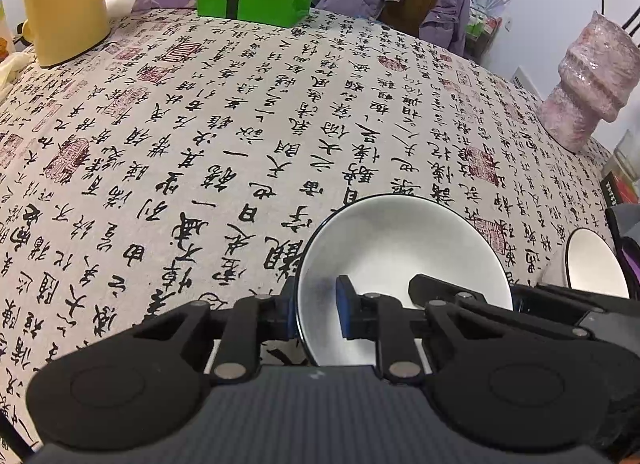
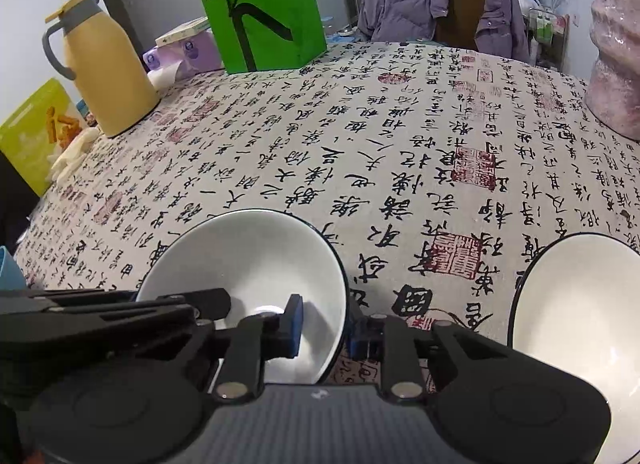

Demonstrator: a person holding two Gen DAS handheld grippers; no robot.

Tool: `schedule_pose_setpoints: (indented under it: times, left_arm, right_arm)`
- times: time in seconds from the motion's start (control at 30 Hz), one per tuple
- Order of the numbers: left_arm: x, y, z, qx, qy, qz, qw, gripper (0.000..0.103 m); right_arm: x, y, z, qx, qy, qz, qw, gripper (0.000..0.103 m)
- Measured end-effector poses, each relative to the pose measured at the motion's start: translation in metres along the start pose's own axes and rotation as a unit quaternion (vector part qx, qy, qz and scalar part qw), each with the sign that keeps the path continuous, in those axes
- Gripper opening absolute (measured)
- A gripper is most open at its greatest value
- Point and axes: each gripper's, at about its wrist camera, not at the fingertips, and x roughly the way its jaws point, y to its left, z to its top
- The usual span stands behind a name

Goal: Organize plates and bowls
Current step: 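Close the left gripper on the white bowl rim while the right gripper grips it too, then lift the gripped white bowl off the table with both grippers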

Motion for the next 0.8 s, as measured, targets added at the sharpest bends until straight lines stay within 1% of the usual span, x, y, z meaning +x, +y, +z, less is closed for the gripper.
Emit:
schedule_pose_setpoints:
  times: [0.3,0.8]
  left_arm:
    - [-0.0001,0.0009,-0.0006,-0.015,-0.003,0.002,0.9999,0.020]
    - [0.0002,0.0017,0.0004,-0.028,0.001,0.004,0.9996,0.020]
  right_arm:
    - [-0.0008,-0.0021,-0.0006,0.010,-0.005,0.003,1.000,0.020]
    - [-0.0025,-0.0053,-0.0028,0.052,-0.021,0.009,0.998,0.020]
